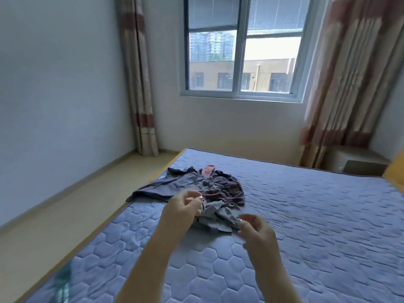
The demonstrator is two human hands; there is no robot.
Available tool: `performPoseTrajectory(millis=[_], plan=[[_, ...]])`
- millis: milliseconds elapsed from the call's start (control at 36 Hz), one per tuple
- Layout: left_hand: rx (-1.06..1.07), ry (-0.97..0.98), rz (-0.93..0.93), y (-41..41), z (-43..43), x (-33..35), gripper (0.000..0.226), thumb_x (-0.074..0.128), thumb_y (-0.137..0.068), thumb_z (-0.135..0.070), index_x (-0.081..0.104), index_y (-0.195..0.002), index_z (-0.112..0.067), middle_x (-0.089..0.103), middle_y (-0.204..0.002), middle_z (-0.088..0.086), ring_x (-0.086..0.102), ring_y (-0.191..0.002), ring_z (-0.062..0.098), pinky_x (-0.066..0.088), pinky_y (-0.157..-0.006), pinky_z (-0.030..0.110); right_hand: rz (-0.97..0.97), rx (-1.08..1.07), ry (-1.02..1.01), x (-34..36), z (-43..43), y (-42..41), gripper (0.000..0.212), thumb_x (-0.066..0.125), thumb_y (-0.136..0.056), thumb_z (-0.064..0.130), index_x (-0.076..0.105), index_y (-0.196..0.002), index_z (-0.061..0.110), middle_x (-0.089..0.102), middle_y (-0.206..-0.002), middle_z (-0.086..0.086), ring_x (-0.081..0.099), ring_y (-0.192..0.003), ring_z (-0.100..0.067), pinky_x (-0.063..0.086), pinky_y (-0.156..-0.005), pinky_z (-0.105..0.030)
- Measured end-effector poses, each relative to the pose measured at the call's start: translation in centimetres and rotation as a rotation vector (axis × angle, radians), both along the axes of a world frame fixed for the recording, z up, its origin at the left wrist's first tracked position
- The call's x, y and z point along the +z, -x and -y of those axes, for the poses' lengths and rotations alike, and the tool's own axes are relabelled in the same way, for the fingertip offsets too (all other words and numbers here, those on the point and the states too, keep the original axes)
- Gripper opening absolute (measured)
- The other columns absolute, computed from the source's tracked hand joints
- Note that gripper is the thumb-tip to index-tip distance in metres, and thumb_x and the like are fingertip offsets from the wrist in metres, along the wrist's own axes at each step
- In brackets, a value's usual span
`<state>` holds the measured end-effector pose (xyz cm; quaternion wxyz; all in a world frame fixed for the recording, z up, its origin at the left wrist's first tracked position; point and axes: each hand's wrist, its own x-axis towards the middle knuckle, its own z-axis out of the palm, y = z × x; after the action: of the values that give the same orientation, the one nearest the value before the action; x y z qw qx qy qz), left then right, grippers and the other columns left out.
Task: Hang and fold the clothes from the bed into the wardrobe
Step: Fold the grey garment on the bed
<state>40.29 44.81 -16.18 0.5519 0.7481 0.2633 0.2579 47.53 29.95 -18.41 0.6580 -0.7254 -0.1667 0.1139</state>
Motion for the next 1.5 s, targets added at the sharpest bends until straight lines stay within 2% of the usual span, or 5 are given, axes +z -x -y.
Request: performPoseTrajectory(millis=[194,472,806,1000,1500], plan=[[0.144,-0.012,0.012,4.3,-6.7,-0.2,0.015,0.056,-0.09,-0.017,0.062,-0.08,-0.026,0.066,-0.072,-0.01,0.065,-0.063,0.005,0.043,-0.061,0.022,-0.019,0.162,-0.001,-0.7,-7.6,2.7,0.016,0.059,-0.088,0.01,0.062,-0.075,0.02,0.061,-0.068,0.005,0.056,-0.071,-0.016,0.038,-0.059,-0.026],[0.15,0.014,-0.049,7.0,-20.0,-2.2,0.011,0.054,-0.092,-0.017,0.062,-0.087,-0.023,0.067,-0.085,-0.003,0.065,-0.071,0.009,0.043,-0.059,0.019,-0.034,0.183,0.058,-1.8,-20.7,4.8,0.016,0.06,-0.087,0.01,0.063,-0.075,0.022,0.064,-0.075,0.003,0.06,-0.08,-0.02,0.042,-0.072,-0.03],[0.169,0.058,-0.144,8.0,-29.1,-3.8,0.013,0.053,-0.092,-0.015,0.06,-0.084,-0.022,0.063,-0.085,0.001,0.062,-0.064,0.008,0.043,-0.049,0.009,-0.158,0.195,0.082,-4.3,-30.6,6.3,0.012,0.058,-0.088,0.012,0.063,-0.08,0.02,0.063,-0.079,0.002,0.058,-0.079,-0.017,0.04,-0.07,-0.028],[0.309,0.072,-0.182,11.8,-31.8,-5.0,0.012,0.054,-0.091,-0.018,0.061,-0.083,-0.024,0.065,-0.088,0.003,0.064,-0.067,0.012,0.044,-0.065,0.024,-0.217,0.292,0.099,-5.7,-34.2,7.8,0.014,0.056,-0.089,0.009,0.062,-0.079,0.017,0.062,-0.078,-0.002,0.056,-0.074,-0.019,0.04,-0.067,-0.029],[0.6,0.134,-0.14,29.7,-47.4,-6.7,0.01,0.053,-0.091,-0.018,0.062,-0.089,-0.021,0.065,-0.09,0.005,0.064,-0.077,0.018,0.044,-0.069,0.025,-0.207,0.602,0.183,-7.3,-53.7,21.9,0.014,0.053,-0.092,0.012,0.06,-0.082,0.018,0.06,-0.08,-0.002,0.055,-0.072,-0.017,0.041,-0.063,-0.028]])
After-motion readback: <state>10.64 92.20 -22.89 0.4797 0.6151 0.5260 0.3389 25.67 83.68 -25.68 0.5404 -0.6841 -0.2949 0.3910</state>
